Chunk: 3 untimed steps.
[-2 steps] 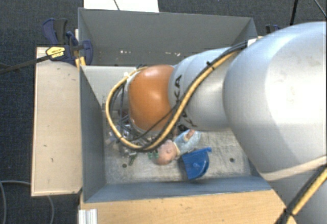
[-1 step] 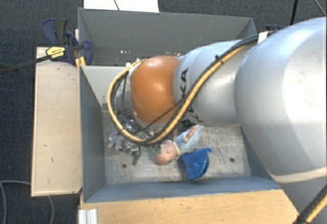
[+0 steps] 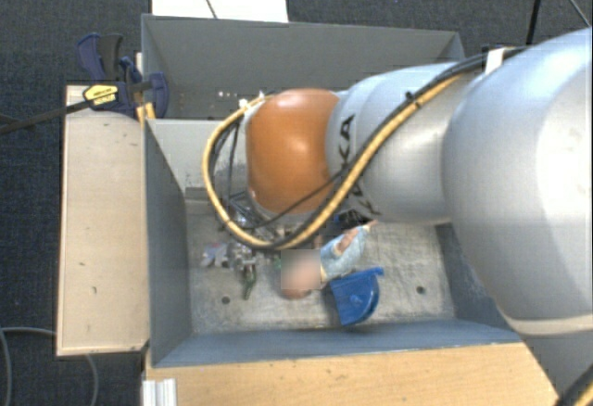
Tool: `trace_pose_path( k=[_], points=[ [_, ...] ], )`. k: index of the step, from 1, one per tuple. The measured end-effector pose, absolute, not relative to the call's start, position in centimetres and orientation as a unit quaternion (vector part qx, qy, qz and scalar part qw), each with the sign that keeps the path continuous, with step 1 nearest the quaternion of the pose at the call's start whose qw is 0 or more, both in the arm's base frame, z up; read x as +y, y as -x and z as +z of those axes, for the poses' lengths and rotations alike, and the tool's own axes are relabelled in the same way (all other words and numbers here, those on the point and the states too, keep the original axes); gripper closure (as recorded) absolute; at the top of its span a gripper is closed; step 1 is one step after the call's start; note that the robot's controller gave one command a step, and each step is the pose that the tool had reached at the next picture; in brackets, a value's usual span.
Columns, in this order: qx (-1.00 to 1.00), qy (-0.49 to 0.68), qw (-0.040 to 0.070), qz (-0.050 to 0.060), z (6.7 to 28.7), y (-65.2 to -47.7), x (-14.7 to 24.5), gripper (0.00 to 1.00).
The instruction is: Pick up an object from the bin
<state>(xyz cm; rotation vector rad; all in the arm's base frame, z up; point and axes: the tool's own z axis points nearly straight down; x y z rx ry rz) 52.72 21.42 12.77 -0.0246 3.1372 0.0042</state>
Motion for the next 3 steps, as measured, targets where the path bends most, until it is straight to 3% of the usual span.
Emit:
trace_pose_path(
  k=[1,2,3],
  points=[
    [0.999,0.036,0.001,0.001,22.7,-53.0,21.7,1.00],
    [0.999,0.035,0.001,0.001,22.7,-53.0,21.7,1.00],
    [0.998,0.063,0.003,0.001,20.2,-53.4,22.0,1.00]
  ],
)
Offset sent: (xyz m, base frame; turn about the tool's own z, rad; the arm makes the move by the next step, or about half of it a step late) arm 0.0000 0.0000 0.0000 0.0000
